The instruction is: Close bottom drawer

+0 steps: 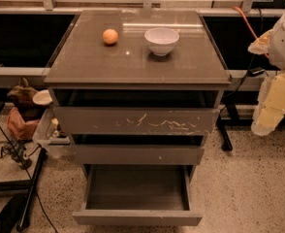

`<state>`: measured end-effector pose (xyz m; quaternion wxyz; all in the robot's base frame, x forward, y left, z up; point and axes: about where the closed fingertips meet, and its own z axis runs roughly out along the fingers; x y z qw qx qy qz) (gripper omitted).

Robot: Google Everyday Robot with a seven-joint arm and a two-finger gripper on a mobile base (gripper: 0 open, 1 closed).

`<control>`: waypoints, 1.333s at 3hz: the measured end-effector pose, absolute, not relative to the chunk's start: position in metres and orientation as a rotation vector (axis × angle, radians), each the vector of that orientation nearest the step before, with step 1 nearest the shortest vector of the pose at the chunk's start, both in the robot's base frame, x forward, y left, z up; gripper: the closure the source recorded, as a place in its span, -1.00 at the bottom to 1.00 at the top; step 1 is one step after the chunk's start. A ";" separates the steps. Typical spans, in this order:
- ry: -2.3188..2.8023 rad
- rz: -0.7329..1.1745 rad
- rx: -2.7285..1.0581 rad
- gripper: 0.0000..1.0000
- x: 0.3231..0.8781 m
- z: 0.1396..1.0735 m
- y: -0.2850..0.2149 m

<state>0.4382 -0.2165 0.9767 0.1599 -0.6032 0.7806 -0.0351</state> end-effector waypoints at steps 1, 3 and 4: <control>2.230 -0.100 -1.723 -1.00 0.438 0.977 -0.216; 2.182 0.081 -1.723 -1.00 0.426 0.900 -0.188; 2.168 0.246 -1.722 -1.00 0.418 0.816 -0.171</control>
Offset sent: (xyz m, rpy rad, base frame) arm -0.0066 0.0186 -0.0665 0.1052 0.0447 0.0101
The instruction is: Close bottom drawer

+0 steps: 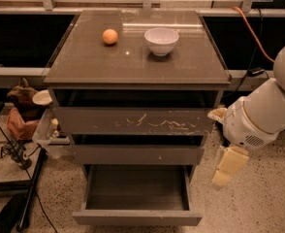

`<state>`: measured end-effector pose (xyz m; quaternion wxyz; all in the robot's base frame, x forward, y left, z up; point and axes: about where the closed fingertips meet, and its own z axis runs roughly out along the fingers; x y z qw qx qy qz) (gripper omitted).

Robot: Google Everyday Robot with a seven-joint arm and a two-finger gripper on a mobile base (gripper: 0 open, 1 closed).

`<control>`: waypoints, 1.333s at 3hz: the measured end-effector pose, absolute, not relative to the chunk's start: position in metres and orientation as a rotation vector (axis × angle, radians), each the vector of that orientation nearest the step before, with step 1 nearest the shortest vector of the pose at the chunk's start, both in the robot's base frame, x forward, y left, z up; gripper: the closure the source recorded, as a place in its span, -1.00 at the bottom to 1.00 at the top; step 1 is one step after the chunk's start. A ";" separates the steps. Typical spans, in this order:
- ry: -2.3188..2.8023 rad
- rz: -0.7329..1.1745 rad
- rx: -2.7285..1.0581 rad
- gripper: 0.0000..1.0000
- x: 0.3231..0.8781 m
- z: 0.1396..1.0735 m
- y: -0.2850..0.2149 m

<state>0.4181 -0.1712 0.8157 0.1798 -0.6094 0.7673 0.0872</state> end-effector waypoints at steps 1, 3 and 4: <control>2.168 0.246 -1.722 -1.00 0.418 0.816 -0.171; 2.188 0.539 -1.692 -1.00 0.387 0.667 -0.134; 2.163 0.724 -1.690 -1.00 0.369 0.584 -0.105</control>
Offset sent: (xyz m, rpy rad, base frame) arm -0.0433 0.0384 -0.2029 0.1976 0.2181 -0.0374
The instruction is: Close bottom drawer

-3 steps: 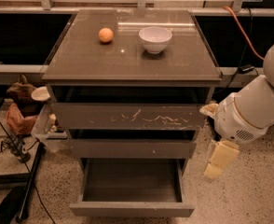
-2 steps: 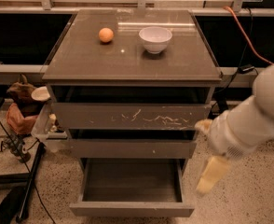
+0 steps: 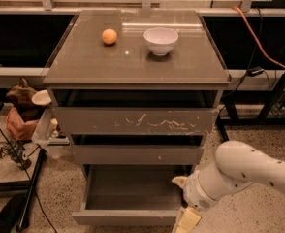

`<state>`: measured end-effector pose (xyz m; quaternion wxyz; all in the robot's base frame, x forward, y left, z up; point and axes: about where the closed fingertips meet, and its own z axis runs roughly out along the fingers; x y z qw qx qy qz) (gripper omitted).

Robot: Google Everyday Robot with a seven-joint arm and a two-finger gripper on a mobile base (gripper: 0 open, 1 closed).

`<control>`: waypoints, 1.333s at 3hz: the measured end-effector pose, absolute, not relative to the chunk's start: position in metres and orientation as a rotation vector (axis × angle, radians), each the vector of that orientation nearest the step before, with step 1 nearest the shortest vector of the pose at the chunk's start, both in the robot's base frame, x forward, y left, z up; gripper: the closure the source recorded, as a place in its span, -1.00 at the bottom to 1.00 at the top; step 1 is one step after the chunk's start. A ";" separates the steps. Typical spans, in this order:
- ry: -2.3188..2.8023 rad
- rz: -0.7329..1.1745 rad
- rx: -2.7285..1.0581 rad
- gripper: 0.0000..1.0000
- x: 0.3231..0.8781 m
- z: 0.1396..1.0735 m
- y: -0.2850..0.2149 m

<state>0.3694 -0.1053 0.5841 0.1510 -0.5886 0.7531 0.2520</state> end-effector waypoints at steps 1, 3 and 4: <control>2.172 0.777 -1.674 -1.00 0.366 0.566 -0.102; 2.158 0.798 -1.683 -1.00 0.365 0.552 -0.096; 2.060 0.854 -1.762 -1.00 0.370 0.488 -0.060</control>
Offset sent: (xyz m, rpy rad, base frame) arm -0.0038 0.0032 -0.0184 0.0215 0.0338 -0.0043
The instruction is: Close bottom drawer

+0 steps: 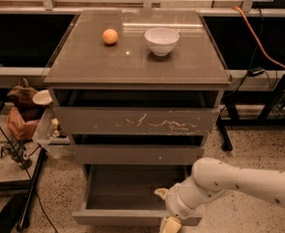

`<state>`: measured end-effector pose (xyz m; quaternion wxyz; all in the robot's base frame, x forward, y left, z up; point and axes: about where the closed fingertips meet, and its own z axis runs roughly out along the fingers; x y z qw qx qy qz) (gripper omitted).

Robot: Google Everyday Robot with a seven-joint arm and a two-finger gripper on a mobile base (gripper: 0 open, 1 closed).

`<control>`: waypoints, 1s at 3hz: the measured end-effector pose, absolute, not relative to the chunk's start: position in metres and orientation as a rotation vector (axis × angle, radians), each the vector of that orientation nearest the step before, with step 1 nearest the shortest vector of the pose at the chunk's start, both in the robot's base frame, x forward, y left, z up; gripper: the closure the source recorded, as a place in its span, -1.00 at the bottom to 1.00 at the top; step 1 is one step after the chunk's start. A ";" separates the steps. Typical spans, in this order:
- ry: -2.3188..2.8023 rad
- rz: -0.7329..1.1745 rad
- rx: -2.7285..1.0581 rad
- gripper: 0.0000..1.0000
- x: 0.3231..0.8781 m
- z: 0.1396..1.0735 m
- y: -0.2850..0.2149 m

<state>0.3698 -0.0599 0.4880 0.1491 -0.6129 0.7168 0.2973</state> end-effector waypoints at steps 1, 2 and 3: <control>1.957 0.886 -1.819 -1.00 0.387 0.420 -0.030; 1.904 1.010 -1.854 -1.00 0.376 0.355 -0.002; 1.903 1.010 -1.854 -1.00 0.376 0.355 -0.002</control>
Offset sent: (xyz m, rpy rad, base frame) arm 0.0110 0.0786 -0.1863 0.1363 0.0470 0.1987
